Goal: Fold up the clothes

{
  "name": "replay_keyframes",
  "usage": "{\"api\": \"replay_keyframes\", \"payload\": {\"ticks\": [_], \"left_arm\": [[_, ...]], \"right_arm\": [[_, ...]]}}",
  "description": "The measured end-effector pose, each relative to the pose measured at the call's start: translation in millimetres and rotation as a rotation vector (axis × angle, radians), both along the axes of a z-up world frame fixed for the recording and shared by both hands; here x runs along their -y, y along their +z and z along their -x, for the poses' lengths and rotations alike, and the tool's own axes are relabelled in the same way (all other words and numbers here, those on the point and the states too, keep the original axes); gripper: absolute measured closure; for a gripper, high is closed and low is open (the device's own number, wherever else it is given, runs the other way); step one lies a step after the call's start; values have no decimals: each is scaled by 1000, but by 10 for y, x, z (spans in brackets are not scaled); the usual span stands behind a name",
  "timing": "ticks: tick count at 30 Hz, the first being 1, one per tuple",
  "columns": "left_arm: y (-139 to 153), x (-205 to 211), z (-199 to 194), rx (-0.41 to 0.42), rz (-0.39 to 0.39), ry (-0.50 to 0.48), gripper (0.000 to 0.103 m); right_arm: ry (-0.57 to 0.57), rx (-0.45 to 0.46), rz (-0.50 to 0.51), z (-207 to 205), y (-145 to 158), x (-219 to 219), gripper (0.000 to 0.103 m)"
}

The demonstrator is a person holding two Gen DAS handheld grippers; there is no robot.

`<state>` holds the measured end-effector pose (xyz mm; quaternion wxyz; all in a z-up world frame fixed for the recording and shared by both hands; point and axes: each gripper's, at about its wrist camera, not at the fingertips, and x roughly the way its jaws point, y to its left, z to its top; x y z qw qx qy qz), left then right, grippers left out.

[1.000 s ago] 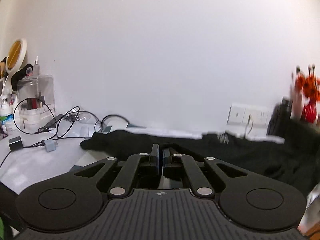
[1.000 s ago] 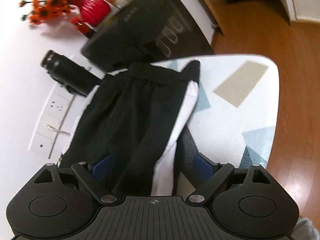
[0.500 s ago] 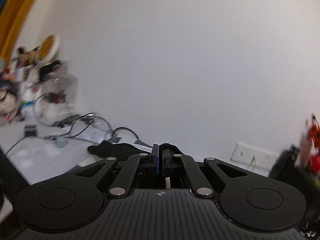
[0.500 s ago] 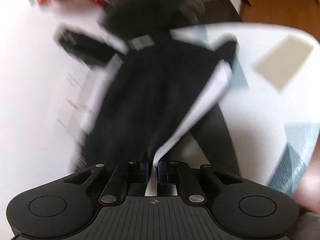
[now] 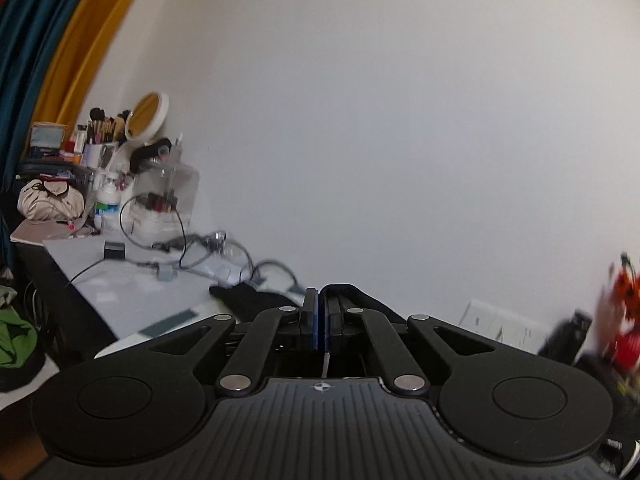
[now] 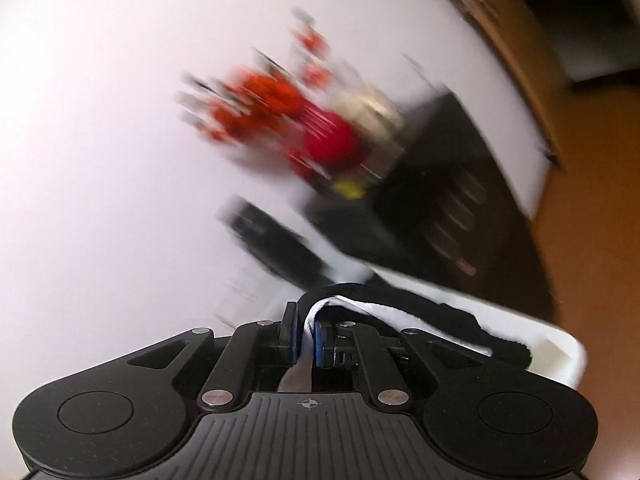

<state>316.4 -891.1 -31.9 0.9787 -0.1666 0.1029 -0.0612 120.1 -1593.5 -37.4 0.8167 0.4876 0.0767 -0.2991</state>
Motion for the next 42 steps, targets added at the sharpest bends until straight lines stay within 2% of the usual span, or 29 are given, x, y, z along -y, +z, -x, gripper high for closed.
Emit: {"api": "replay_keyframes", "payload": {"ticks": [1, 6, 9, 13, 18, 24, 29, 34, 38, 39, 41, 42], "left_arm": [[-6, 2, -44, -6, -2, -2, 100], [-8, 84, -336, -31, -17, -18, 100], [-10, 133, -853, -29, -49, -50, 100], [-122, 86, -1697, -91, -25, -114, 100], [-393, 255, -2809, -157, -47, -185, 100], [-726, 582, -3632, -242, -87, -257, 100], [-1004, 855, -4318, -313, -120, -318, 100], [-1310, 1214, -4691, -354, -170, -358, 100], [-1565, 1489, -5004, -451, -223, -368, 99], [-1637, 1563, -5082, -499, -241, -370, 98], [-1688, 1652, -5169, -555, -274, -390, 88], [-1704, 1690, -5205, -579, -291, -402, 78]], "right_arm": [[2, -26, -45, -68, -45, 57, 96], [75, -50, -17, -569, 20, 55, 96], [82, -41, -37, -951, 32, 93, 96], [92, -34, -97, -1504, -21, 100, 96], [9, -60, -171, -2108, -139, 93, 96], [-91, -56, -168, -2537, -180, 95, 96], [-149, -82, -127, -2875, -285, 208, 96], [-206, -130, -95, -3255, -519, 376, 96], [-228, -192, -75, -3475, -737, 468, 95], [-222, -206, -72, -3508, -784, 476, 91], [-194, -231, -92, -3544, -827, 471, 72], [-178, -229, -114, -3534, -819, 452, 56]]}}
